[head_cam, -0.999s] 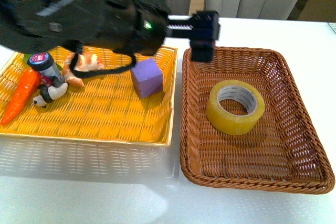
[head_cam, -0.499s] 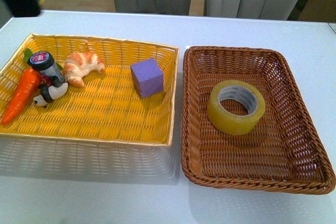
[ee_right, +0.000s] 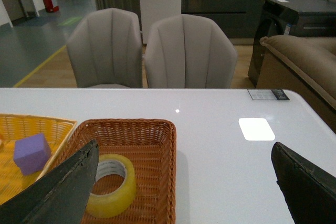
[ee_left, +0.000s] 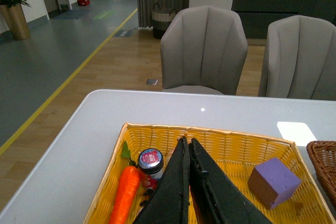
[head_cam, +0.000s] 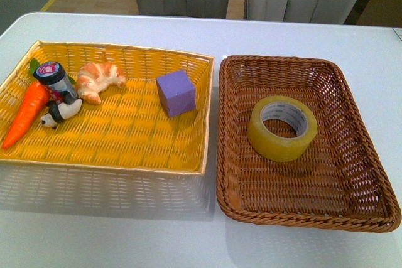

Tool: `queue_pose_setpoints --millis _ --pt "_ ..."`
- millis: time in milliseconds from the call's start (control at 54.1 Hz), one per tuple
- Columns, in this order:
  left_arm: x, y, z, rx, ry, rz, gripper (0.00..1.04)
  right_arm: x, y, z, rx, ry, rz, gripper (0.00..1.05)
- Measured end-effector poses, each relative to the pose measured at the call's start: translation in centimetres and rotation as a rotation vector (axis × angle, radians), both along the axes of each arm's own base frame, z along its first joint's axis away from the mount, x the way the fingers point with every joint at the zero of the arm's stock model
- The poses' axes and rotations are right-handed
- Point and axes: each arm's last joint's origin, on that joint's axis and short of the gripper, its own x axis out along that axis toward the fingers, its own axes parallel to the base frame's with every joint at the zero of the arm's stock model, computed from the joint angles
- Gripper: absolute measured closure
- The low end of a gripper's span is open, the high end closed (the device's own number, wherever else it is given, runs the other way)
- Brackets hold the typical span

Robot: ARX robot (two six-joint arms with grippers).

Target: Move tape to another basket

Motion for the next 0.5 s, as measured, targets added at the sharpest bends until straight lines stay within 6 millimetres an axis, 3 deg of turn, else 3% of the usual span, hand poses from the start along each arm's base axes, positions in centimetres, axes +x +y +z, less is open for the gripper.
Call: queue_pose_setpoints --millis 296,499 --pt "-2.6 1.6 0.1 0.001 -0.001 0.005 1.03 0.0 0.0 0.0 0.0 0.0 0.0 0.09" --pt "-4.2 1.7 0.2 0.001 -0.005 0.003 1.03 0.0 0.0 0.0 0.0 0.0 0.0 0.09"
